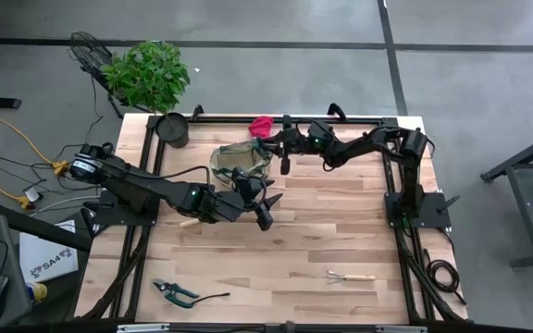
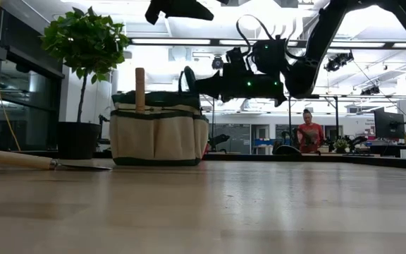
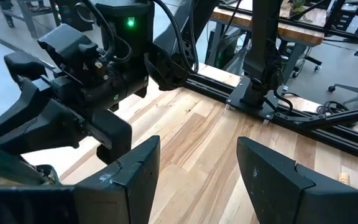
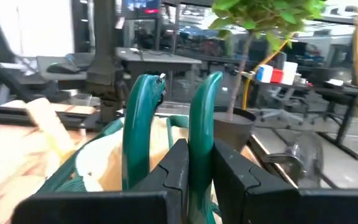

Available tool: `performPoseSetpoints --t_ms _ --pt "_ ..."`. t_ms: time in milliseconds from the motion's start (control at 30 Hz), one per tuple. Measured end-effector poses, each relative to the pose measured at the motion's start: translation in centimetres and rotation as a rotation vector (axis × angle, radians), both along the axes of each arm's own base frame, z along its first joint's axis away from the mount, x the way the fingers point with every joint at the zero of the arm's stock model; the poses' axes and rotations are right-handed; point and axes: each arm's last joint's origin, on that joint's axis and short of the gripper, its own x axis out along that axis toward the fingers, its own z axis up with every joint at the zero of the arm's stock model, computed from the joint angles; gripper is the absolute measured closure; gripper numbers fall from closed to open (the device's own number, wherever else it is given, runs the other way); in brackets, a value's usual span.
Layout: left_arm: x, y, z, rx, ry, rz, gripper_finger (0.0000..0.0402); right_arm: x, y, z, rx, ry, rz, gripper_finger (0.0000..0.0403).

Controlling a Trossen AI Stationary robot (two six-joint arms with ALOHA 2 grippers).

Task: Pick & Place Garden tools in Gardening bag
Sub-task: Put the top black shear scissor into the gardening bag

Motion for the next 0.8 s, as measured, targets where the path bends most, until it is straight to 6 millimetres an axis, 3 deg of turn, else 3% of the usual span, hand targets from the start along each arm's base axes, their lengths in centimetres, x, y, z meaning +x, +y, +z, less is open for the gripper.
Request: performPoseSetpoints --t_ms 200,400,500,633,800 --pt "0.0 0.0 0.0 0.0 0.0 0.0 0.0194 0.14 -0.18 -0.31 0.048 0.022 -0.19 0.0365" --pt "0.0 0.0 0.0 0.0 0.0 0.001 0.0194 0.2 0.22 -0.33 0.015 0.032 -0.053 0.0365" --pt "0.0 0.0 0.0 0.0 0.0 0.0 0.0194 0.21 0.21 -0.35 0.02 0.032 -0.063 0.0365" --pt "0.0 0.0 0.0 0.0 0.0 0.0 0.0194 0.13 -0.24 -0.51 0.062 0.041 -0.204 0.0365" --pt "0.01 0.01 0.0 0.0 0.0 0.0 0.0194 -0.03 -0.34 -0.57 0.033 0.053 -0.089 0.0365"
